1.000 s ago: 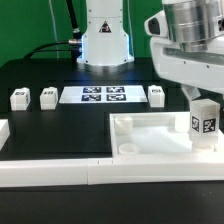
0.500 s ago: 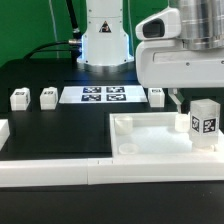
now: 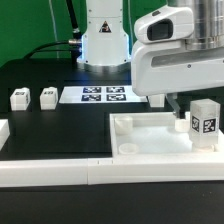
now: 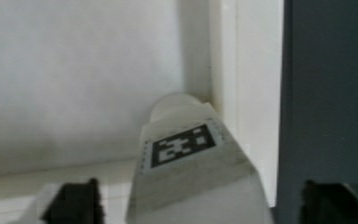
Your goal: Assemble square table
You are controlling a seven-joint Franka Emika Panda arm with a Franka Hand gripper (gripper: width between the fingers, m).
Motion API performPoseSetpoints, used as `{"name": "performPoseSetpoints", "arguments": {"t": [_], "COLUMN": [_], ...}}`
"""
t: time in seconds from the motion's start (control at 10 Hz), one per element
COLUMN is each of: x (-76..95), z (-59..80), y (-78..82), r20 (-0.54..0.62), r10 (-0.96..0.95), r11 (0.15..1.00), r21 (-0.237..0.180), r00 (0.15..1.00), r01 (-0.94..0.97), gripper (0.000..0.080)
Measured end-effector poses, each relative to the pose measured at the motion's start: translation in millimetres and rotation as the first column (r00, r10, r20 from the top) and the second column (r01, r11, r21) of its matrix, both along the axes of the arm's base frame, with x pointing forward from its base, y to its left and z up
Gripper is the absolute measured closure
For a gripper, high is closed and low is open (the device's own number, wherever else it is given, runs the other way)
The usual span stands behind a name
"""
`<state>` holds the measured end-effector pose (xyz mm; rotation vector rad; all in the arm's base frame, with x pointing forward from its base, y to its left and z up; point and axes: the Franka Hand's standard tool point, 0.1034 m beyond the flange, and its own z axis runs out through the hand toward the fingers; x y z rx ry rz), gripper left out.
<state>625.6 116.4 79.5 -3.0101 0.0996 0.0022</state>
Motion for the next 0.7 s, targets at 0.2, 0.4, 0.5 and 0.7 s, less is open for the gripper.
{"name": "performPoseSetpoints", "arguments": {"t": [0.2, 0.4, 0.5, 0.7], "x": [-0.1, -0.1, -0.1, 0.6], "z": [0.0, -0.4, -0.4, -1.0], "y": [0.0, -1.3, -1.2, -0.7], "r20": [-0.004, -0.022, -0.028, -0.054], "r10": [-0.031, -0.167, -0.211, -0.449], "r11": [1.0, 0.986, 0.977, 0.893], "r21": [0.0, -0.002, -0.002, -0.003], "r00": [1.0, 0.986, 0.977, 0.892], "r01": [0.031, 0.167, 0.211, 0.449], "gripper": [0.0374, 0.0509, 0.0509, 0.0509]}}
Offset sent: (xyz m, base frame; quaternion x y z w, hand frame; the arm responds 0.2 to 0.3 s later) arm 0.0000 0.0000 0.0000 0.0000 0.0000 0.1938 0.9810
